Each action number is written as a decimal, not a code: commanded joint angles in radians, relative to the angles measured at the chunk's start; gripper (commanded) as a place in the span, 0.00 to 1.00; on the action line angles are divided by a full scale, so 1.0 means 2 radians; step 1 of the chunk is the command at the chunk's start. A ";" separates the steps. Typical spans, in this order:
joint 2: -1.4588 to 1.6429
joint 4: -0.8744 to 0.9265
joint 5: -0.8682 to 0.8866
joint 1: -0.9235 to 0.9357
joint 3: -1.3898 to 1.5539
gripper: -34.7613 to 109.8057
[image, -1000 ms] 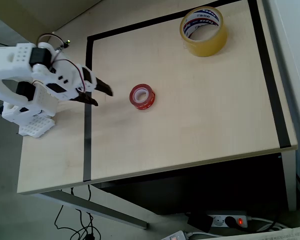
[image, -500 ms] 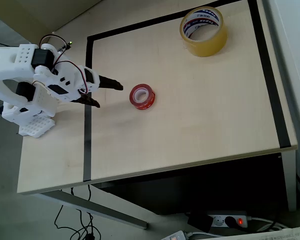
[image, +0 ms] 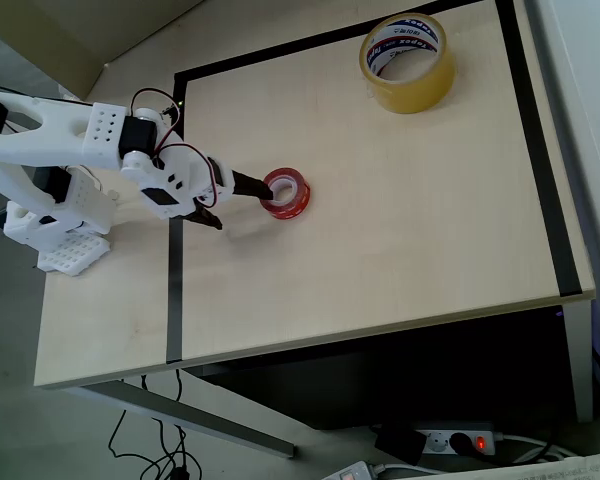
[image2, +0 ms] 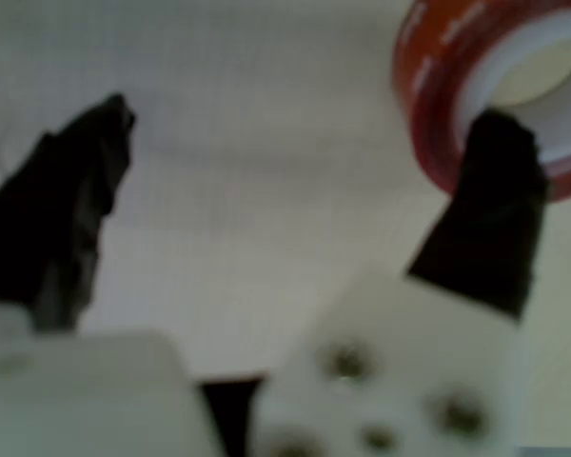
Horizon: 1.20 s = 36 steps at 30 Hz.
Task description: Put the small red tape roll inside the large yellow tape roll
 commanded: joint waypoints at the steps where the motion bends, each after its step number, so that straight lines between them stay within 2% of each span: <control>1: 0.008 -0.001 -0.014 0.008 -0.028 0.49; 8: 0.000 0.002 -0.014 0.003 -0.030 0.49; 14: 0.021 0.048 -0.014 -0.003 -0.068 0.49; 26: -0.092 0.019 -0.014 -0.014 -0.087 0.49; 28: -0.092 0.019 -0.014 -0.014 -0.086 0.44; 30: -0.091 0.019 -0.013 -0.013 -0.087 0.29; 33: -0.091 0.019 -0.007 -0.005 -0.096 0.24; 36: -0.089 0.020 0.000 0.009 -0.107 0.24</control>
